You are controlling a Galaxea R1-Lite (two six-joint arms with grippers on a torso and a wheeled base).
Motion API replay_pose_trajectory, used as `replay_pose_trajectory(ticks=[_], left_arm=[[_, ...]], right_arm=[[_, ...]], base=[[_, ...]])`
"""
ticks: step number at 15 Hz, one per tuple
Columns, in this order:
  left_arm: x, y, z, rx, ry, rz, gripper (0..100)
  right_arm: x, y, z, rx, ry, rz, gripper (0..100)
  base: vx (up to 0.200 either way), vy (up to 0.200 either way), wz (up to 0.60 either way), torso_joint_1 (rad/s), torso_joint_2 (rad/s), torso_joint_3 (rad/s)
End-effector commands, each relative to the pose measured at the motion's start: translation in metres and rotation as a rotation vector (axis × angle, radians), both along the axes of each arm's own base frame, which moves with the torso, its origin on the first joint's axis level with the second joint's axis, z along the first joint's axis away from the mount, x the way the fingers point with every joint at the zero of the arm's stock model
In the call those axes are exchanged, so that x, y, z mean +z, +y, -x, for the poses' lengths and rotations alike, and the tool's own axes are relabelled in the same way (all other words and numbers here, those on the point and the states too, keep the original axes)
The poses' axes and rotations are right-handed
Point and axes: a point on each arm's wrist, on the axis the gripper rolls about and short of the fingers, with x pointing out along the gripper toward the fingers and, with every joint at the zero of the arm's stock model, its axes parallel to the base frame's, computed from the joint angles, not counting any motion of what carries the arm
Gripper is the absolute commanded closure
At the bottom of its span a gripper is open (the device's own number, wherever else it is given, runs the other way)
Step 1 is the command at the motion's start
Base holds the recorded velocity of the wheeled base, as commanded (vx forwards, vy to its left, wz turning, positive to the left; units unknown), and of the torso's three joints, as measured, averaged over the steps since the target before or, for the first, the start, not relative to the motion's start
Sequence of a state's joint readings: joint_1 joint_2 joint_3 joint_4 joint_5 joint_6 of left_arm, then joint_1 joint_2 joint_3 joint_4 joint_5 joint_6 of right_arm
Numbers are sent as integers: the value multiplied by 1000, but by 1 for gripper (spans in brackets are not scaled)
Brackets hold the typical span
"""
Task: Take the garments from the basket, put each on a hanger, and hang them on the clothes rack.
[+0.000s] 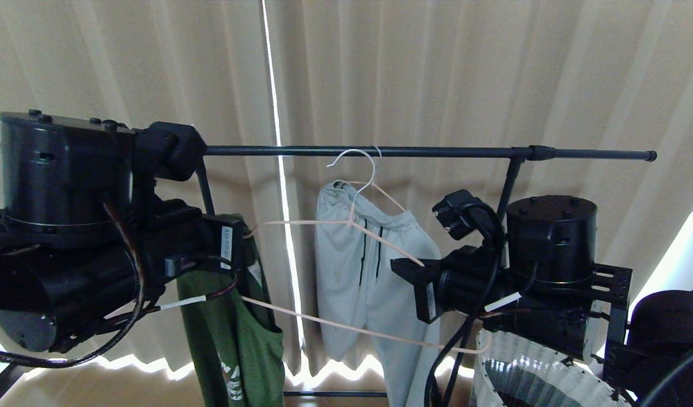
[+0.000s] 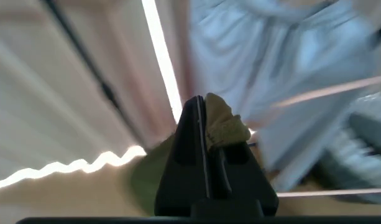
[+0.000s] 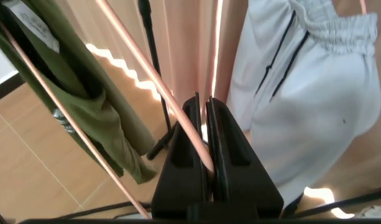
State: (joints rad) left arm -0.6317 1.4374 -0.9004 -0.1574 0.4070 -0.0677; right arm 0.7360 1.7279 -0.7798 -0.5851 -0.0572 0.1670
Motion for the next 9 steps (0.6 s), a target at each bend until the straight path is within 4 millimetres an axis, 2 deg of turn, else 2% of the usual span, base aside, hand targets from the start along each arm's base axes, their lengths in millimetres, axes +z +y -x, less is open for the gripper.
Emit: replay_pose_trajectory(ticks=[1, 5, 9], left_arm=[[0, -13, -4, -26, 6, 11, 100], [12, -32, -3, -56, -4, 122, 100], [14, -41, 7, -132, -1, 133, 100]], right_arm=[[-2, 9, -4, 13, 2, 1, 100], [-5, 25, 1, 59, 4, 3, 100], [-4, 29, 0, 64, 5, -5, 100]], base=[[0, 0, 0, 0, 0, 0], [0, 0, 0, 0, 0, 0], [0, 0, 0, 0, 0, 0]])
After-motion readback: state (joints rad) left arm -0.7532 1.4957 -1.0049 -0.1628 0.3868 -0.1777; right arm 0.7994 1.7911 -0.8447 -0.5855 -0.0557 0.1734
